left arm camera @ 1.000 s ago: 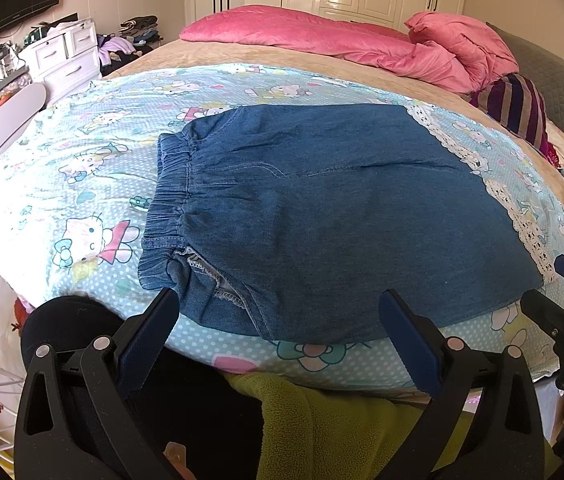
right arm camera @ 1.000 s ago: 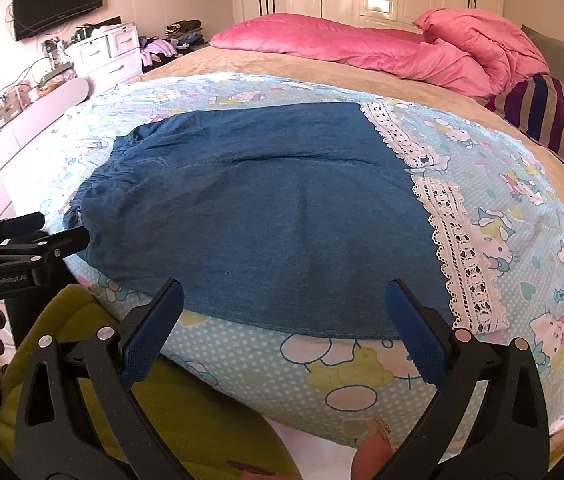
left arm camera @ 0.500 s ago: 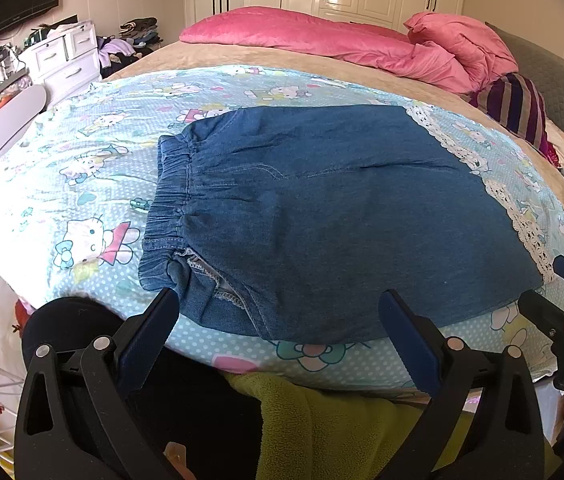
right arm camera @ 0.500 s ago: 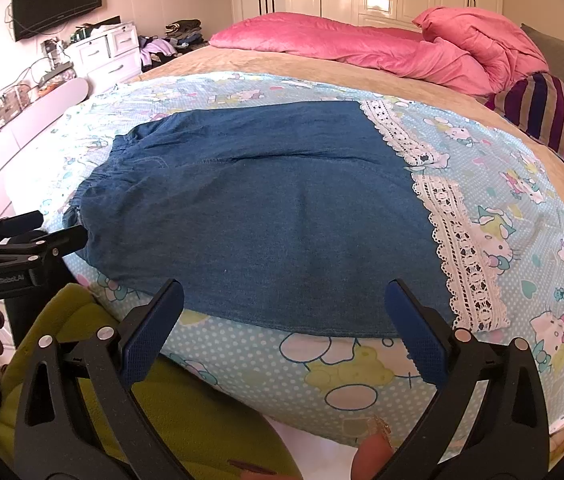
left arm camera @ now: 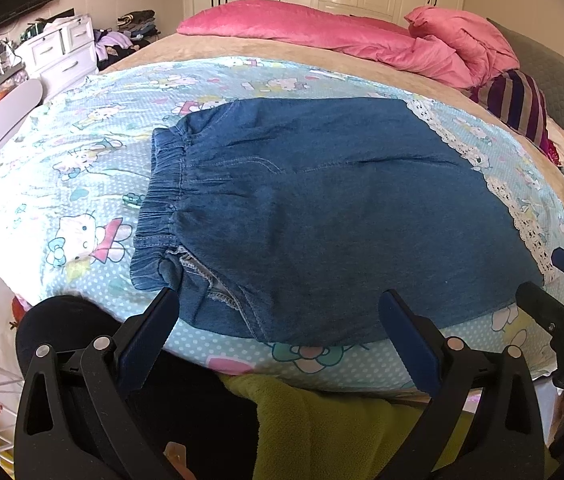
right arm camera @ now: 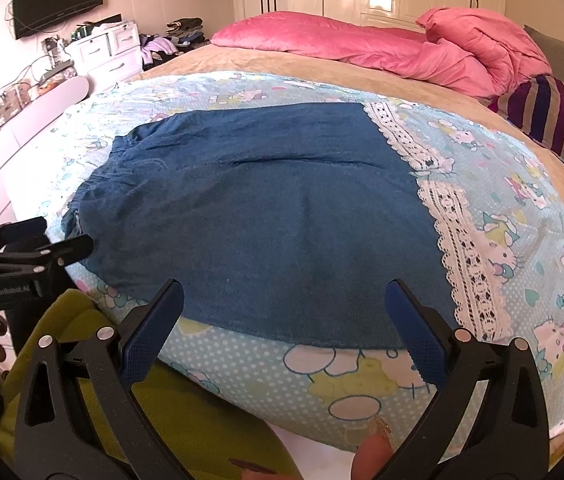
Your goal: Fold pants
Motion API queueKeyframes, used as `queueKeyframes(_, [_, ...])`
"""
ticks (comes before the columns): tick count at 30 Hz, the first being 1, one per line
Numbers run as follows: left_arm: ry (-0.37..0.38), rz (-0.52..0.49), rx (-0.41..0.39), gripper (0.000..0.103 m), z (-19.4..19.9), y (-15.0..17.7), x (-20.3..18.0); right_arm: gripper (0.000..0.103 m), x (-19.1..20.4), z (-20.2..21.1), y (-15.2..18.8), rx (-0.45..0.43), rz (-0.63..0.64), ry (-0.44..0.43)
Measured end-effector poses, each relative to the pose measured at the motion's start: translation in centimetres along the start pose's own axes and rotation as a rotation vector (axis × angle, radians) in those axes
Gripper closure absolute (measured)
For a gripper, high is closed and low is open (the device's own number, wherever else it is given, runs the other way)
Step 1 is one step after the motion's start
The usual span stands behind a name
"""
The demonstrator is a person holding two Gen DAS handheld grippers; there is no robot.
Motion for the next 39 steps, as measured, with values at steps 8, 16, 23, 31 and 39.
queueKeyframes(8, [-0.031, 0.030, -0.007, 0.004, -1.1, -1.7, 1.2, 0.008, 1.4, -1.1, -2.3, -0.015, 0.027, -0.031])
queueKeyframes(16, [-0.058, 0.089, -0.008, 0.004, -2.4, -4.3, 4.1, 0.008, 2.8, -3.4, -5.2, -0.009, 0.069, -0.069])
queueKeyframes(23, [-0.064, 0.142, 0.012, 0.004, -4.5, -6.2, 7.2, 0.008, 3.4, -6.2, -7.5, 0.016, 0.088, -0.100])
queueKeyframes(31, [-0.095, 0.197, 0.029, 0.004, -7.2, -8.1, 11.7, 0.008, 4.3, -9.6, -10.8, 0.031, 0.142, -0.112])
queueKeyframes(39, [-0.119, 0.232, 0.055, 0.004, -10.4, -9.8, 15.6, 0.008, 5.9, -13.1, -13.4, 0.053, 0.215, -0.130])
Point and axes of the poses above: each gripper's, at about its wrist camera, not at the fingertips, and z roughly against the way its jaws point, x to its left, y to its underside, the point moved 5 cm from there along -z, roughly the way its jaws point, and after that the axes turned 5 degrees about -z, right-handed, at the moved point
